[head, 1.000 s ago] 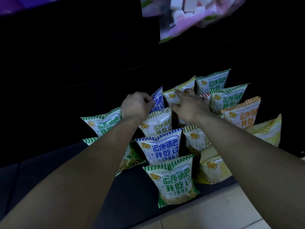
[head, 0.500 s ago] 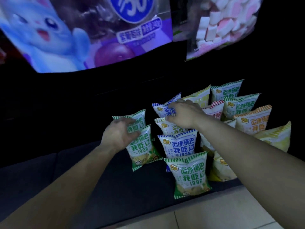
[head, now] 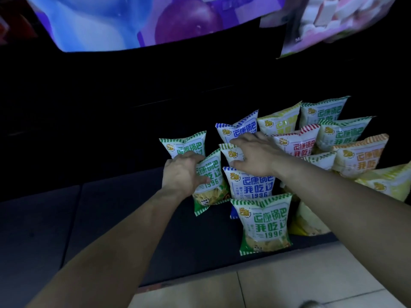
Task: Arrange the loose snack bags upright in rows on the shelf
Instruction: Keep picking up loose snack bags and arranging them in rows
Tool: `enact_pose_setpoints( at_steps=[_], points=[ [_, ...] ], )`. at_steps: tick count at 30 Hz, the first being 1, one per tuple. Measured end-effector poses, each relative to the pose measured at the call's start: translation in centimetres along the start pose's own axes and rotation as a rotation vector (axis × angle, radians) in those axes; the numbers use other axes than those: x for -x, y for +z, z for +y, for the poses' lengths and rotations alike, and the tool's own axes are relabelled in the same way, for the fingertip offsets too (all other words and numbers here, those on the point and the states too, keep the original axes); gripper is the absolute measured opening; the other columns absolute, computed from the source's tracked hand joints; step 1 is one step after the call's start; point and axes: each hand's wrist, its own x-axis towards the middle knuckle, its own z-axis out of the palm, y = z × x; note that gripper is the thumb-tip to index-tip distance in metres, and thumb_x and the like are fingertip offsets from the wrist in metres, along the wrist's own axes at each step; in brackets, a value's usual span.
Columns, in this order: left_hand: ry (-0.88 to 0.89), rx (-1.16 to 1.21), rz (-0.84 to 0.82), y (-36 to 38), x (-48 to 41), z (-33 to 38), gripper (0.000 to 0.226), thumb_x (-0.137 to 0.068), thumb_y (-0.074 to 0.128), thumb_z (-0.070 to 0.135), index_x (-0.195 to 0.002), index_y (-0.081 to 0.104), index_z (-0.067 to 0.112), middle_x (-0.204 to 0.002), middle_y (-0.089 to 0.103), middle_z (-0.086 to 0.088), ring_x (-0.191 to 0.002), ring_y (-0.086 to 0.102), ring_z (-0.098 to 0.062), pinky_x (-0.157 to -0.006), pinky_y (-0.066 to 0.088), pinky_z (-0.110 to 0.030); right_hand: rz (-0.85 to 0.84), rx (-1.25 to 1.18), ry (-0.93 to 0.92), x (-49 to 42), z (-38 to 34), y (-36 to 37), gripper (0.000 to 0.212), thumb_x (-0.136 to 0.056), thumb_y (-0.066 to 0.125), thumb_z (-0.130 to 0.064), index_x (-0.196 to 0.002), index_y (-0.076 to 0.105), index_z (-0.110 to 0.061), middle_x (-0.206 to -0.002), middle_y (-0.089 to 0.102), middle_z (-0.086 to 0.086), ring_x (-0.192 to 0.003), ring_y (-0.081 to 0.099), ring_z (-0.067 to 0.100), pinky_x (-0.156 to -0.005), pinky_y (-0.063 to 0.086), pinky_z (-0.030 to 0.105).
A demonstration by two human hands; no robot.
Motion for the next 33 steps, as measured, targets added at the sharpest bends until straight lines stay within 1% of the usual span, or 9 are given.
enact_pose_setpoints(
  at_steps=[5, 9, 14, 18, 20, 24, 27, 30, 33],
  points=[
    [0.013, 0.005, 0.012, 0.1, -0.1, 0.1, 0.078, -0.072, 0.076, 0.060, -0.140, 0.050, 0.033, -0.140, 0.055, 0.009, -0.128, 0.049, -0.016, -0.109, 0.034, -0.040, -0.001, -0.017, 0.003, 0.1, 0.0, 0.0, 0.074, -0.096, 0.052, -0.053, -0.158, 0.019, -0.030, -0.161, 0.022, -0.002, -0.147, 0.015, 0.026, -0.116, 0.022, 0.044],
    [0.028, 0.000, 0.008, -0.7, 0.6, -0.1, 0.086, -0.073, 0.072, 0.065, -0.146, 0.040, 0.035, -0.149, 0.046, 0.007, -0.137, 0.036, -0.017, -0.113, 0.023, -0.037, -0.008, -0.024, 0.010, 0.0, -0.1, -0.1, 0.072, -0.096, 0.051, -0.054, -0.157, 0.020, -0.031, -0.161, 0.022, -0.002, -0.147, 0.015, 0.026, -0.116, 0.024, 0.045],
    [-0.074, 0.131, 0.120, -2.5, 1.4, -2.1, 0.094, -0.069, 0.076, 0.065, -0.148, 0.038, 0.030, -0.145, 0.044, 0.002, -0.132, 0.036, -0.022, -0.111, 0.033, -0.041, 0.004, -0.041, 0.011, 0.1, -0.3, -0.4, 0.071, -0.096, 0.050, -0.056, -0.157, 0.022, -0.030, -0.161, 0.024, -0.001, -0.146, 0.017, 0.026, -0.114, 0.026, 0.044],
    [-0.190, 0.212, 0.201, -3.6, 1.3, -4.5, 0.086, -0.075, 0.075, 0.060, -0.147, 0.039, 0.030, -0.145, 0.040, -0.003, -0.131, 0.037, -0.027, -0.108, 0.037, -0.043, 0.078, -0.022, -0.060, 0.2, -1.1, -0.3, 0.070, -0.095, 0.049, -0.058, -0.156, 0.026, -0.029, -0.160, 0.026, -0.003, -0.144, 0.022, 0.025, -0.111, 0.028, 0.043],
    [-0.231, 0.196, 0.196, -3.9, 0.8, -5.4, 0.083, -0.078, 0.073, 0.058, -0.148, 0.037, 0.032, -0.147, 0.037, -0.004, -0.132, 0.037, -0.028, -0.106, 0.038, -0.042, 0.107, -0.025, -0.117, 0.2, -2.1, -0.4, 0.072, -0.093, 0.053, -0.059, -0.154, 0.029, -0.029, -0.158, 0.029, -0.004, -0.142, 0.023, 0.024, -0.112, 0.026, 0.044],
    [-0.152, 0.078, 0.176, -4.1, -0.4, -6.0, 0.078, -0.082, 0.074, 0.051, -0.148, 0.036, 0.035, -0.147, 0.035, -0.005, -0.130, 0.039, -0.030, -0.104, 0.040, -0.043, 0.057, 0.097, -0.221, -0.6, -5.1, 0.2, 0.089, -0.080, 0.066, -0.062, -0.154, 0.029, -0.029, -0.154, 0.033, -0.004, -0.140, 0.026, 0.021, -0.114, 0.022, 0.043],
    [-0.111, 0.034, 0.161, -3.9, -1.5, -6.5, 0.075, -0.083, 0.075, 0.042, -0.147, 0.038, 0.034, -0.145, 0.038, -0.005, -0.128, 0.041, -0.031, -0.102, 0.043, -0.044, 0.024, 0.193, -0.230, -1.7, -7.0, 1.4, 0.093, -0.075, 0.075, -0.056, -0.152, 0.032, -0.026, -0.152, 0.037, -0.001, -0.139, 0.031, 0.023, -0.117, 0.020, 0.043],
    [-0.118, 0.063, 0.130, -3.4, -2.4, -7.2, 0.073, -0.082, 0.077, 0.038, -0.146, 0.042, 0.032, -0.144, 0.040, -0.004, -0.127, 0.044, -0.030, -0.101, 0.044, -0.046, -0.012, 0.266, -0.192, -2.6, -7.8, 2.2, 0.096, -0.071, 0.079, -0.053, -0.151, 0.033, -0.025, -0.151, 0.039, 0.003, -0.140, 0.032, 0.025, -0.120, 0.012, 0.047],
    [-0.138, 0.185, 0.107, -2.7, -3.1, -7.7, 0.071, -0.080, 0.080, 0.035, -0.142, 0.047, 0.031, -0.140, 0.043, -0.003, -0.122, 0.050, -0.026, -0.098, 0.047, -0.042, -0.017, 0.348, -0.182, -2.9, -7.9, 3.1, 0.098, -0.068, 0.082, -0.055, -0.149, 0.035, -0.026, -0.147, 0.044, 0.003, -0.137, 0.036, 0.025, -0.120, 0.007, 0.050]
  ],
)
